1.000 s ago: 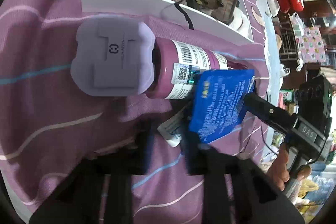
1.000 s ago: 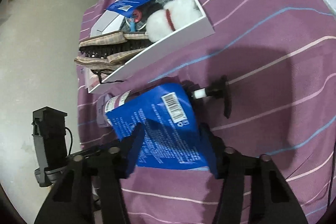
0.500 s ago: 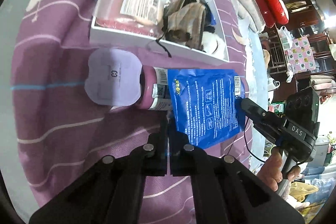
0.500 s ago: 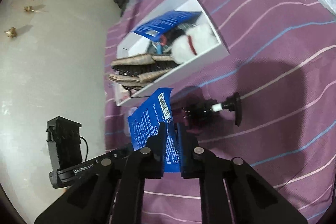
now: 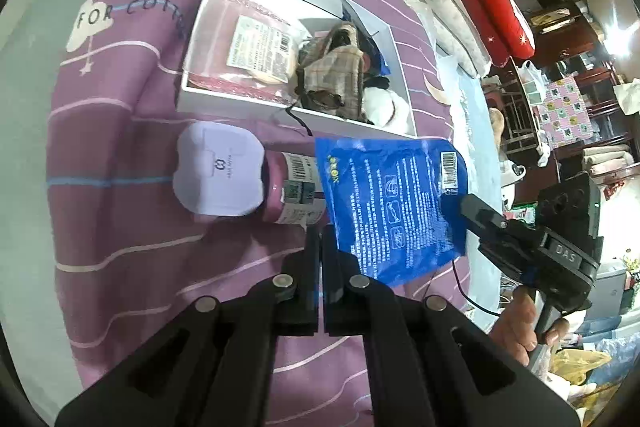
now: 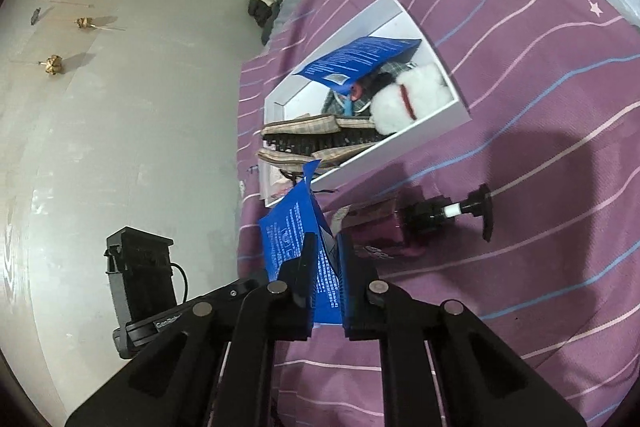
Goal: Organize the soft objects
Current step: 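Grasp the second blue packet with the right gripper, then lift the blue packet toward the white tray with the right gripper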
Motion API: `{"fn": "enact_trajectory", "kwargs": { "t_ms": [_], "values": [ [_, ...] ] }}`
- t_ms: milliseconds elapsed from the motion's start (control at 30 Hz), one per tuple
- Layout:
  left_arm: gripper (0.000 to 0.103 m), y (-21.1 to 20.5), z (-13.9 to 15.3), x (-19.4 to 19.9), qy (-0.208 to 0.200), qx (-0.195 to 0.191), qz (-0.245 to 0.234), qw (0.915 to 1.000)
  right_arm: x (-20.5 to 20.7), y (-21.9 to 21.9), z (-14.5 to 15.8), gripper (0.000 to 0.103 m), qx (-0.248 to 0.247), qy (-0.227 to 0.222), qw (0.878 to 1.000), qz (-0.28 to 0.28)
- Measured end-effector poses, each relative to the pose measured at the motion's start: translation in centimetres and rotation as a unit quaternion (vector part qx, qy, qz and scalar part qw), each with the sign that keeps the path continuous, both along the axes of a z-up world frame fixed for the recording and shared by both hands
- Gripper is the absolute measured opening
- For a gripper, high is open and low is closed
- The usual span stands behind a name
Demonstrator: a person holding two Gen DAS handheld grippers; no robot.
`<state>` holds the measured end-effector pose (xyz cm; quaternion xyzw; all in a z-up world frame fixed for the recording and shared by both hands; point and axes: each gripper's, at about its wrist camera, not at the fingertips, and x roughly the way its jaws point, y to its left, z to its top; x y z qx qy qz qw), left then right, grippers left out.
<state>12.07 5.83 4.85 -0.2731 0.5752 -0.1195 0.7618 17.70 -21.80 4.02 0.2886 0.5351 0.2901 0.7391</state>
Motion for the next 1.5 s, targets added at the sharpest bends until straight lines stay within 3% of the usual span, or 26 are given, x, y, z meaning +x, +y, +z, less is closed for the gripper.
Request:
{"fn": "enact_trajectory", "kwargs": {
  "t_ms": [267,433,500,533,567,633,667,933,1100,1233,1333,1500],
  "values": [
    [0.002,0.6,0.6,-0.2,-0.016,0.001,0.007,0.9998,-0.4,-0.6,1.5,0.009,0.047,-0.028,0.998,-0.001],
    [0.002,0.6,0.3,-0.1,-0.009,0.021,0.008,0.9997,0.1,-0.6,0.7,0.009,0.012,-0.019,1.0,-0.016],
    [0.002,0.5,0.2,-0.1,-0.004,0.037,0.006,0.9993,0.8,-0.8,-0.6,0.01,-0.009,0.005,1.0,-0.028],
    [0.002,0.4,0.1,-0.2,-0.002,0.042,0.004,0.9991,1.0,-1.0,-1.1,0.02,-0.014,0.014,0.999,-0.033],
    [0.002,0.2,0.0,-0.2,0.002,0.044,-0.001,0.999,1.3,-1.4,-1.9,0.038,-0.023,0.023,0.999,-0.04],
    [0.002,-0.1,-0.1,-0.1,0.003,0.046,-0.006,0.9989,1.6,-1.9,-2.8,0.059,-0.027,0.029,0.998,-0.045],
    [0.002,-0.4,-0.1,-0.1,0.003,0.048,-0.008,0.9988,1.8,-2.3,-3.4,0.06,-0.03,0.033,0.998,-0.045],
    [0.002,-3.1,-0.5,0.5,0.002,0.049,-0.032,0.9983,2.8,-2.4,-6.6,0.06,-0.024,0.051,0.998,-0.016],
    [0.002,-4.5,-2.1,1.3,0.007,0.065,-0.04,0.997,2.8,-0.5,-8.3,0.06,-0.04,0.068,0.996,0.034],
    [0.002,-4.5,-3.7,1.9,0.028,0.065,-0.038,0.9968,2.4,0.8,-8.1,0.058,-0.011,0.067,0.995,0.068],
    [0.002,-4.0,-4.2,2.1,0.031,0.052,-0.036,0.9975,2.6,1.5,-8.4,0.051,-0.015,0.072,0.995,0.065],
    [0.002,-3.0,-3.8,1.9,0.026,0.052,-0.023,0.998,2.6,1.9,-9.4,0.025,0.01,0.09,0.994,0.065]
  ]
}}
